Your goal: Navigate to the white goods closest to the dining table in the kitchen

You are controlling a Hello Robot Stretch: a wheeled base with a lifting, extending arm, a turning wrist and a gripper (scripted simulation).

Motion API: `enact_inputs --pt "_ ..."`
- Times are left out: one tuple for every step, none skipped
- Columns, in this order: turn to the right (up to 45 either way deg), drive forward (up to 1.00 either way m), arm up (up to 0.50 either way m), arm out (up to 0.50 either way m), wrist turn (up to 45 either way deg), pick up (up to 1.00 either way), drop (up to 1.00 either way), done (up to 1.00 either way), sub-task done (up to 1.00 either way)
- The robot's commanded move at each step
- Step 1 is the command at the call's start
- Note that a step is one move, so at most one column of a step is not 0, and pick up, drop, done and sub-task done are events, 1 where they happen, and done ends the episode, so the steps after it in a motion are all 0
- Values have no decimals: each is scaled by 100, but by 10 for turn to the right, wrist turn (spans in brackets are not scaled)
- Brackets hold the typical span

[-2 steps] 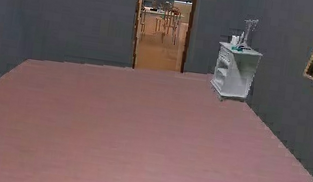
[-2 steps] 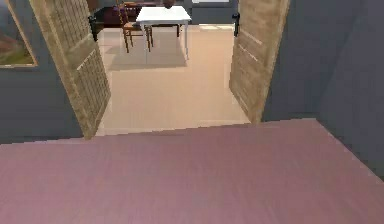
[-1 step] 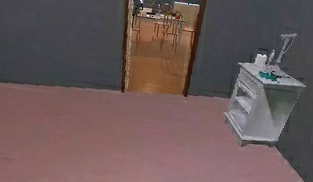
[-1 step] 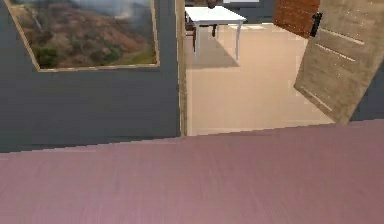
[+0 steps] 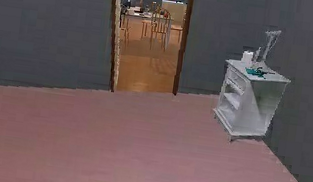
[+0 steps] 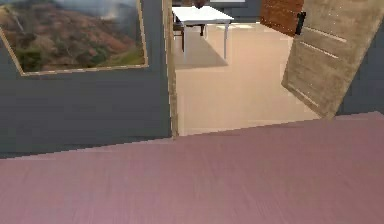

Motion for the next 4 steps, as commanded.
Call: enact_inputs --pt "0 100 0 0 0 0 0 0 0" --pt "0 100 0 0 0 0 0 0 0" --pt "0 55 0 0 0 0 0 0 0" --pt "-150 0 0 0 0 0 0 0 0"
